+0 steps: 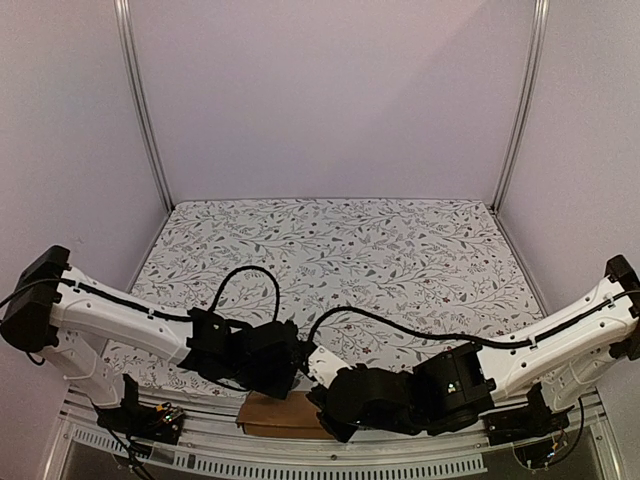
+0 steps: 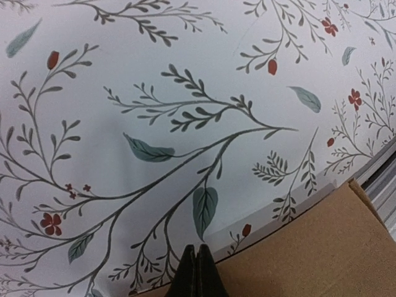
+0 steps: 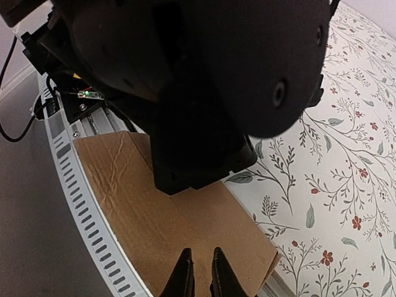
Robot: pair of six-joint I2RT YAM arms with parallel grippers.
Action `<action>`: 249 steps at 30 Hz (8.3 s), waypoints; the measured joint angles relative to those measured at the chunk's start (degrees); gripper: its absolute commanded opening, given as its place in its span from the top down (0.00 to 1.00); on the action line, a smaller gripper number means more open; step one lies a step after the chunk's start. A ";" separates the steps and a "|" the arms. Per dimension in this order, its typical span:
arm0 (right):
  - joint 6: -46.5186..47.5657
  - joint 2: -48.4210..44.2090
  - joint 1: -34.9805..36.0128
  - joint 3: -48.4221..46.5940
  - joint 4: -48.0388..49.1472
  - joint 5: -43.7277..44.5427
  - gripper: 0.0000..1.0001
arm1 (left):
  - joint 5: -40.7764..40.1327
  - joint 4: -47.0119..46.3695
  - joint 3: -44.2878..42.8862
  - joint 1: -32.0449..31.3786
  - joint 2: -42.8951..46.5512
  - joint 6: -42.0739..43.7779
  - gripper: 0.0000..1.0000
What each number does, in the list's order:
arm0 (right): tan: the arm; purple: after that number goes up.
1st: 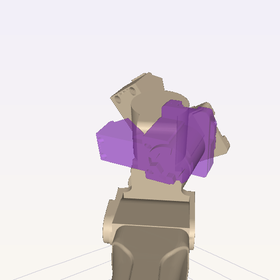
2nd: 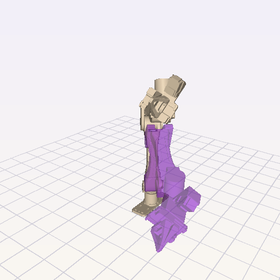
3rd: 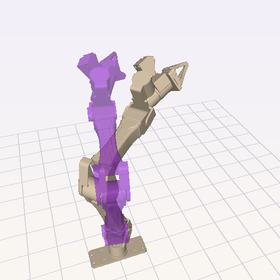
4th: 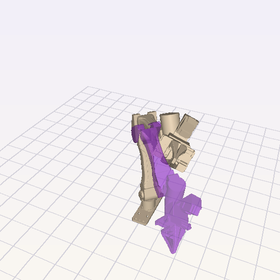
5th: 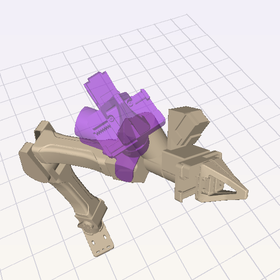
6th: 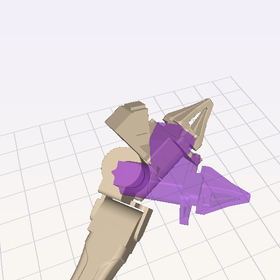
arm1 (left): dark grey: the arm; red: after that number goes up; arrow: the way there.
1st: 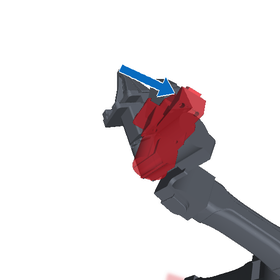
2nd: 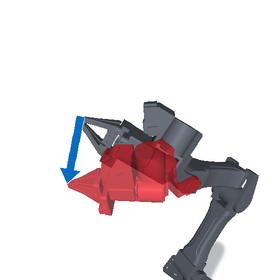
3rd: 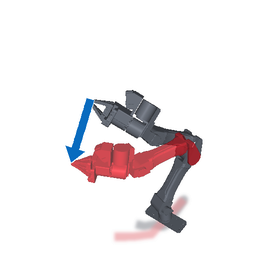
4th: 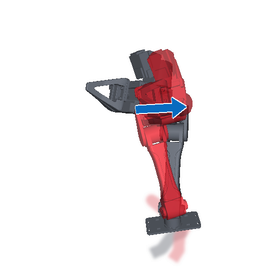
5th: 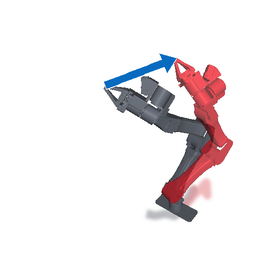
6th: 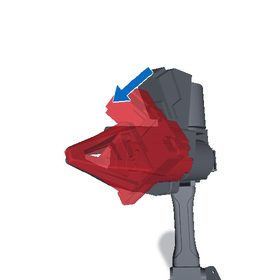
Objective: Fold the paper box
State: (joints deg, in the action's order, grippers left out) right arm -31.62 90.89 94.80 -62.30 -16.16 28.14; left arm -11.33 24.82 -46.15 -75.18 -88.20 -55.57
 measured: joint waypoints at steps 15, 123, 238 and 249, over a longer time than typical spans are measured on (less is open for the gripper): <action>-1.27 2.51 0.17 0.04 2.75 -4.28 0.94 | 0.46 -0.57 0.70 -0.33 -0.17 -1.16 1.00; -24.39 -10.56 -8.55 25.64 14.05 -20.11 0.16 | 12.83 -1.05 21.62 3.48 38.21 -14.40 0.10; 8.50 -37.03 -21.81 16.31 6.25 -26.67 0.01 | 37.79 -45.55 27.41 18.69 46.71 -14.29 1.00; 49.72 -39.01 -13.05 11.47 -1.97 -28.41 0.01 | 49.64 -62.97 31.34 24.46 43.34 -22.95 1.00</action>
State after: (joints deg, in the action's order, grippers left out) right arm 18.11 51.88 81.76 -50.83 -18.13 -0.27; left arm 38.30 -38.15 -14.81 -50.72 -44.86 -78.52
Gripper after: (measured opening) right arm 0.988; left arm 0.465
